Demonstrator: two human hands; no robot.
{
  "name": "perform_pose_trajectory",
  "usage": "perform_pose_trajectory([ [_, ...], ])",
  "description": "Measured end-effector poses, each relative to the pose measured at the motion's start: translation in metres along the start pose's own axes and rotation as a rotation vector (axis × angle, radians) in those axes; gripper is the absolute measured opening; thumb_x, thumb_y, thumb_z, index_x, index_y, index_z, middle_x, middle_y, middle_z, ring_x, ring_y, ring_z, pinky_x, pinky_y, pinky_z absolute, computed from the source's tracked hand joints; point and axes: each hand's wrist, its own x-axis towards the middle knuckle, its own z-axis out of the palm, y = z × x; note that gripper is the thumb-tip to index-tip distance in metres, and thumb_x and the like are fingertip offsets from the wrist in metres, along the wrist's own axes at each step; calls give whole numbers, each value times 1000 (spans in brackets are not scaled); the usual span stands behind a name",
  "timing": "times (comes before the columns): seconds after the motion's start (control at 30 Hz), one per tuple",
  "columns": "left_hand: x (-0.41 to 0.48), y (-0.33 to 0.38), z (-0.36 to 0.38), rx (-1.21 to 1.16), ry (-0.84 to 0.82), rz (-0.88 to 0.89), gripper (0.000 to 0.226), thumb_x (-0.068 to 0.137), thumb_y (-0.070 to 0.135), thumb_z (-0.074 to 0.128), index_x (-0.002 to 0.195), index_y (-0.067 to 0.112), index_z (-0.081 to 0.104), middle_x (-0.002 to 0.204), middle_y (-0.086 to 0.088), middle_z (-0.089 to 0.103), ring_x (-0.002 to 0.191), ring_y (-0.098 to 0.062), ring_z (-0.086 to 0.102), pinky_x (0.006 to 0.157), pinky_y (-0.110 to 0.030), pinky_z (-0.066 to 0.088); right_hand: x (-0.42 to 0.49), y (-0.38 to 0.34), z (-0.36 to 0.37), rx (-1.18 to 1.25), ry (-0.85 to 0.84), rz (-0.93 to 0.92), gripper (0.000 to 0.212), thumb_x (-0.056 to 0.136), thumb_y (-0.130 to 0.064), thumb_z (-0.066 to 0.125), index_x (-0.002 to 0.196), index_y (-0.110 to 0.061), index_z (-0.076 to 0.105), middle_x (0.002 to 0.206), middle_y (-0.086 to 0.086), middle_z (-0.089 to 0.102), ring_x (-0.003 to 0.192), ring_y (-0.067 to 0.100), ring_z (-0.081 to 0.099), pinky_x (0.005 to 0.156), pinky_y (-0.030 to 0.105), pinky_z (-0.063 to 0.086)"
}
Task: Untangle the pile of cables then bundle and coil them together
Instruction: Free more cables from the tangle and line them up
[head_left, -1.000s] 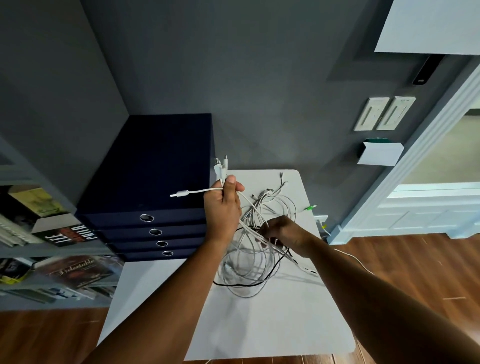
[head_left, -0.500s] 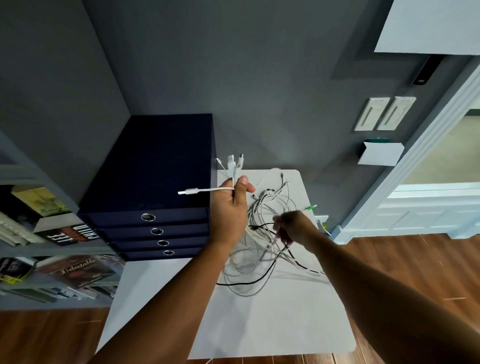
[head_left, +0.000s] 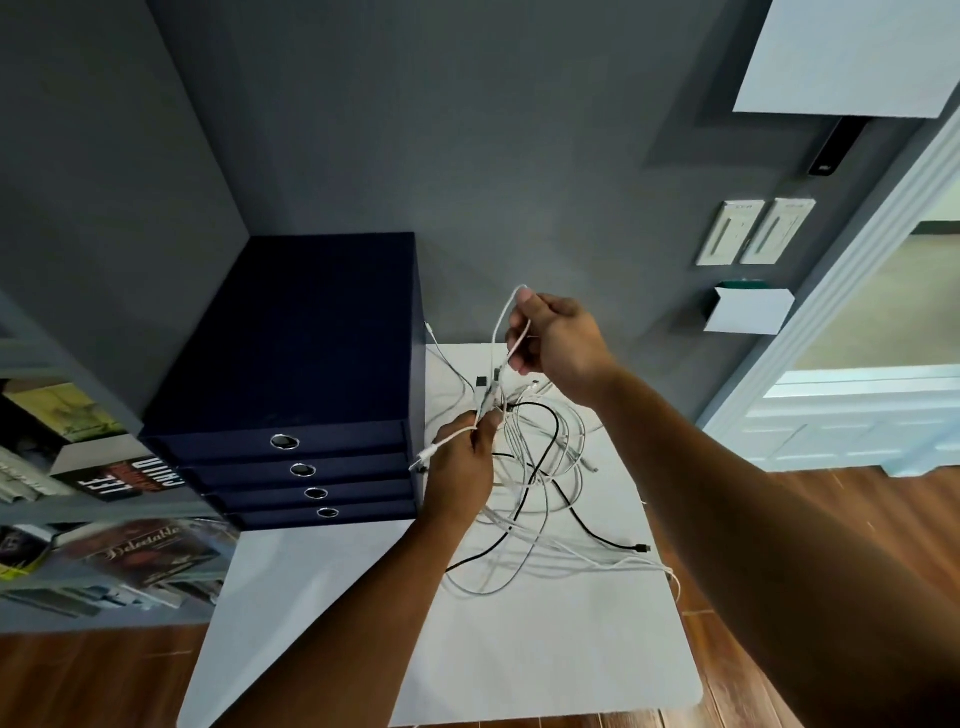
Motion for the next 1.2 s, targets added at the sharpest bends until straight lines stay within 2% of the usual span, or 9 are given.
perform_pose_trajectory([
  [0.07, 1, -4, 1, -31, 56, -4, 35, 103, 32, 51, 95, 3, 70, 81, -10, 68, 72, -19, 58, 62, -23, 38, 1, -9, 4, 91, 29, 12, 37, 104, -30, 48, 74, -8, 52, 60, 13, 54, 40, 23, 48, 42, 24, 39],
  [0.13, 1, -2, -1, -41, 95, -1, 34, 102, 30, 52, 87, 4, 67, 73, -8, 63, 65, -9, 54, 58, -19, 35, 2, -16, 6, 198, 53, 37, 35, 103, -30, 50, 73, -10, 52, 60, 12, 56, 41, 22, 48, 43, 24, 40],
  [0.23, 2, 8, -4, -48, 64, 33, 36, 102, 27, 55, 67, 22, 48, 57, 9, 45, 58, 2, 50, 55, -10, 34, 2, -20, 11, 306, 27, 80, 32, 104, -27, 48, 76, -10, 51, 63, 12, 59, 46, 23, 56, 45, 26, 45],
  [0.4, 6, 15, -1, -50, 83, 37, 23, 104, 24, 53, 81, 18, 53, 63, 14, 49, 68, 15, 54, 60, -2, 35, -2, -19, 18, 409, -49, 179, 32, 104, -28, 47, 77, -12, 52, 65, 9, 59, 48, 18, 57, 44, 24, 49],
  [0.7, 17, 12, 0, -111, -49, 36, 16, 103, 21, 53, 98, 10, 64, 75, 19, 57, 72, 9, 57, 66, -1, 36, -1, -17, 8, 512, 5, 224, 32, 103, -32, 50, 82, -8, 55, 66, 13, 63, 53, 20, 66, 49, 25, 56],
  [0.9, 21, 7, 2, -45, -68, -4, 24, 105, 24, 48, 84, 12, 49, 65, 7, 50, 59, -3, 50, 56, -10, 37, 2, 19, -10, 542, 189, 288, 63, 103, -57, 26, 79, -6, 54, 68, 16, 61, 56, 28, 65, 52, 29, 55],
  [1.0, 30, -3, 7, -117, -47, -109, 29, 102, 44, 46, 80, 25, 52, 61, 7, 52, 56, -14, 49, 61, -32, 43, -7, 51, -18, 411, 263, 342, 46, 104, -35, 35, 78, -3, 56, 68, 18, 59, 52, 29, 61, 54, 31, 52],
  [1.1, 34, -1, 7, -100, -41, -131, 35, 103, 42, 43, 79, 20, 55, 59, 6, 55, 48, -6, 48, 54, -25, 40, -23, 92, -25, 31, 121, 350, 11, 93, -2, 51, 89, -4, 61, 78, 17, 61, 57, 28, 63, 52, 28, 51],
  [1.2, 33, 7, 5, -76, -23, -90, 37, 107, 30, 42, 78, 10, 55, 58, 4, 56, 46, -1, 49, 49, -14, 35, -37, 121, -22, -166, -70, 350, 13, 88, 0, 67, 92, -11, 62, 77, 8, 64, 67, 24, 63, 55, 26, 50],
])
